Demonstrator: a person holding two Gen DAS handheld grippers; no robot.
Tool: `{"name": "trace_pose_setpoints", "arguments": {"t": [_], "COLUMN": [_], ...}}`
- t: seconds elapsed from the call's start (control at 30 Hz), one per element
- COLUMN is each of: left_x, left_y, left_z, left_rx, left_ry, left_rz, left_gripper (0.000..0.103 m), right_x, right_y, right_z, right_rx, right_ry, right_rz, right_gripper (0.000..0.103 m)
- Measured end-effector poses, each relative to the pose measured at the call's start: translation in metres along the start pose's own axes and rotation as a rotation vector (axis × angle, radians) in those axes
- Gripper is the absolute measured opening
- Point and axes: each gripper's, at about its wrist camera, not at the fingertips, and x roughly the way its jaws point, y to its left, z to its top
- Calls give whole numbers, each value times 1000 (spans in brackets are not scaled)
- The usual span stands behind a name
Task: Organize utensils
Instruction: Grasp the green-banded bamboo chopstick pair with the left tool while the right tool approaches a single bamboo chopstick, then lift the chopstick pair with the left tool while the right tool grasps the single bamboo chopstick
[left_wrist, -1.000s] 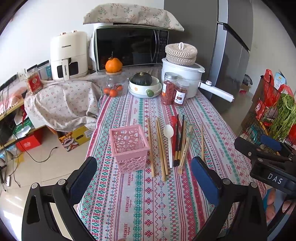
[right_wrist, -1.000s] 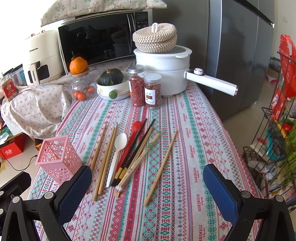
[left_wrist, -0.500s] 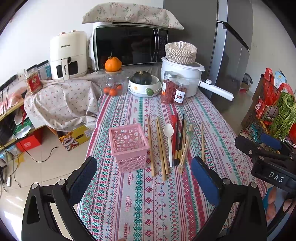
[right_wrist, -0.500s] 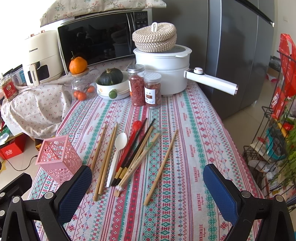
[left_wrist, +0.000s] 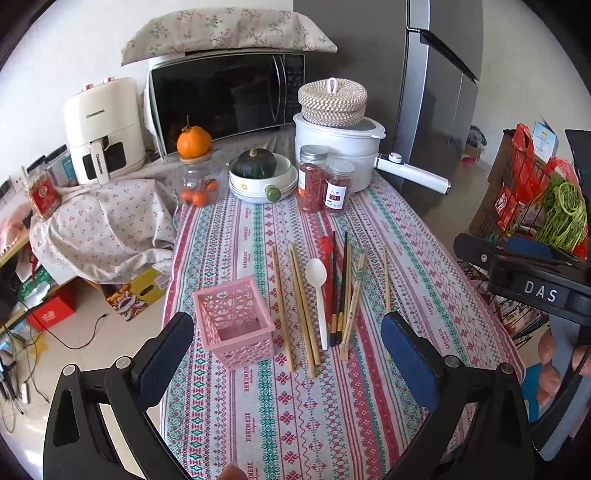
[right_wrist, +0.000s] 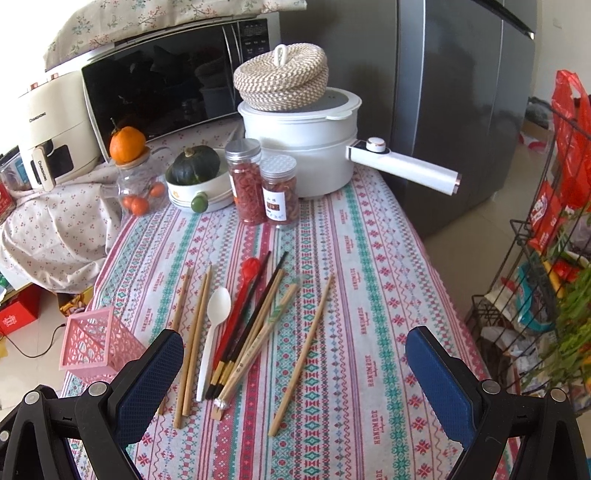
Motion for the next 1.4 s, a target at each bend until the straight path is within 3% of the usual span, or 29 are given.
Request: {"name": "trace_pose_setpoints", "arguments": {"t": [0.1, 0.23, 0.33, 0.43, 0.5, 0.8, 1.27, 1.4], "left_x": [14, 52, 96, 146, 177, 260, 311, 287], "left_y": [-10, -27, -46, -69, -78, -96, -109, -104], "left_z": [20, 38, 46, 46, 44, 48, 57, 61], "left_rx": [22, 29, 36, 56, 66, 61, 94, 98], "left_ry": [32, 143, 249, 351, 413, 530, 604, 546], "left_rz": [5, -85, -148, -197, -212, -256, -144, -170], "left_gripper": [102, 97, 83, 61, 41, 15, 9, 5], "right_x": [12, 39, 69, 93, 106, 146, 154, 161], "right_y": [-9, -34, -50, -66, -76, -91, -107, -109], "right_z": [19, 19, 14, 16, 15, 2, -3, -5], "right_rx": [30, 121, 149, 162, 183, 176, 208, 226], "right_ry": [15, 56, 138, 187, 216, 320, 339, 350], "right_rz": [-13, -8, -2, -11, 0, 16, 8, 22], "right_gripper": [99, 99, 88, 84, 81, 78, 78, 78]}}
